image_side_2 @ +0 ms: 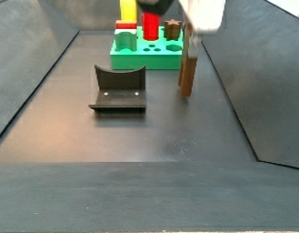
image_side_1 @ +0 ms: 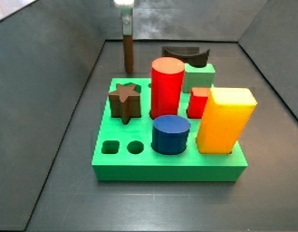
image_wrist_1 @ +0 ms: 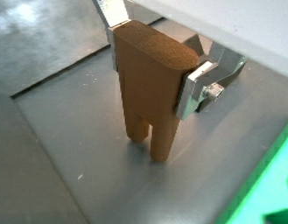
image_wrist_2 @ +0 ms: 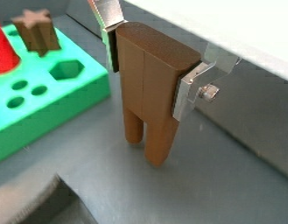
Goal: Pick up the square-circle object. Move up. Place the square-circle object on the fixture. Regrasp the square-circle object. Rotate the square-circle object. Move to above the board. Insert the square-circle object.
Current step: Move to above the board.
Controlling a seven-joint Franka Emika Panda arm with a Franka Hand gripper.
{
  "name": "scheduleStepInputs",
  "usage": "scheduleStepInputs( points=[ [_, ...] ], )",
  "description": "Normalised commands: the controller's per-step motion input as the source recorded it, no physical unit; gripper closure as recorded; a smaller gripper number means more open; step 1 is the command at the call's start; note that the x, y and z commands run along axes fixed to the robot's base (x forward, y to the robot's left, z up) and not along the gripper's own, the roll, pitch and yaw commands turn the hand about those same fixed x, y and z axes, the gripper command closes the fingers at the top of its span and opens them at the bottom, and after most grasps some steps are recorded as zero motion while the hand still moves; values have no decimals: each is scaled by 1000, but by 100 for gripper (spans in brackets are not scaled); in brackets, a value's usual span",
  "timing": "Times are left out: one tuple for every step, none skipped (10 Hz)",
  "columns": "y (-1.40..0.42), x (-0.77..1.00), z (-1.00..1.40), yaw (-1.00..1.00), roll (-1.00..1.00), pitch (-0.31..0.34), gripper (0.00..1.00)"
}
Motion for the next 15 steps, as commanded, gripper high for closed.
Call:
scheduleStepInputs(
  points=[
    [-349, -35, 1000, 138, -85, 155, 100],
    [-328, -30, 1000, 82, -91, 128, 100],
    [-305, -28, 1000, 53, -94, 107, 100],
    [-285, -26, 1000, 35, -93, 93, 100],
    [-265, -21, 1000, 27, -85, 86, 100],
    [-234, -15, 1000, 24, -74, 81, 100],
    [-209, -12, 1000, 21, -73, 80, 100],
    [-174, -8, 1000, 22, -67, 77, 100],
    [-161, -7, 1000, 21, -67, 76, 100],
    [-119, -3, 923, 21, -61, 76, 100],
    [-97, 0, 821, 23, -63, 75, 100],
    [-68, 2, 663, 25, -66, 76, 100],
    [-42, 2, 455, 26, -69, 76, 100],
    [-29, 2, 299, 25, -70, 74, 100],
    [-1000, 330, 191, 1000, 23, 9, 100]
  ],
)
